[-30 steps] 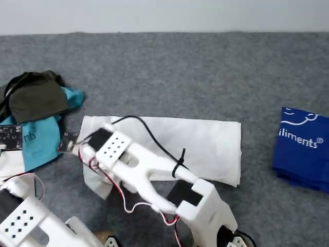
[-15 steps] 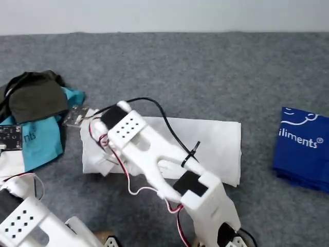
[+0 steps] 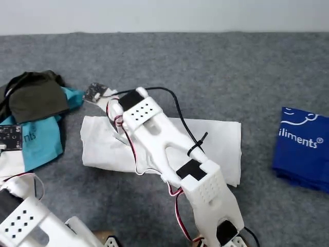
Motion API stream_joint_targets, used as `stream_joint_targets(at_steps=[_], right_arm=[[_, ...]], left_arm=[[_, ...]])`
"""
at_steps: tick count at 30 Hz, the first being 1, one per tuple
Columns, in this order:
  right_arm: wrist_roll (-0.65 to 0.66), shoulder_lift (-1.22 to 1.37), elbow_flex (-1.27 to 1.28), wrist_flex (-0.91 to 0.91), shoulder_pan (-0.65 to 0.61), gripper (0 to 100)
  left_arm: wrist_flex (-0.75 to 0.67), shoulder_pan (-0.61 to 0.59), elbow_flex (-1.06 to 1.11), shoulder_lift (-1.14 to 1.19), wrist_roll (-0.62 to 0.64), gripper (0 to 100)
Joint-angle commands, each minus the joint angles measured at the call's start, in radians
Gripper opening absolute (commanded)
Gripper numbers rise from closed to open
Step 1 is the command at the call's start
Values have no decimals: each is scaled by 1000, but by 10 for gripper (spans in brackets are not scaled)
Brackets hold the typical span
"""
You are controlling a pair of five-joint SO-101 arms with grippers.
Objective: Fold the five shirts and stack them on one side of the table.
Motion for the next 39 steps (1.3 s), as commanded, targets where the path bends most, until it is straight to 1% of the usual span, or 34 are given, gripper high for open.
stream_joint_targets(at_steps=[1, 6, 8, 12, 16, 18, 20, 25, 28, 31, 35, 39], right_arm=[[8, -8, -157, 120, -15, 126], [8, -10, -264, 254, -68, 4], [8, -13, -282, 302, -108, 15], [3, -13, -261, 300, -174, 10], [8, 41, -253, 291, -216, 10], [9, 85, -255, 277, -206, 10], [18, 130, -255, 236, -165, 10], [155, 185, -262, 50, -53, 10], [167, 176, -336, -16, -15, 10], [167, 182, -434, -15, -12, 10], [166, 203, -448, 12, -30, 11], [166, 177, -460, 116, -59, 10]], left_arm=[[-20, -2, -10, -17, -6, 18], [-20, -2, -8, -17, -6, 18], [-20, -2, -8, -17, -6, 18], [-20, -2, -8, -17, -6, 18], [-20, -2, -8, -17, -6, 18], [-20, -2, -8, -17, -6, 18], [-20, -2, -8, -17, -6, 18], [-20, -2, -7, -17, -6, 18], [-20, -2, -7, -17, -6, 18], [-20, -2, -7, -17, -6, 18], [-20, -2, -7, -15, -6, 18], [-21, -2, -7, -15, -6, 18]])
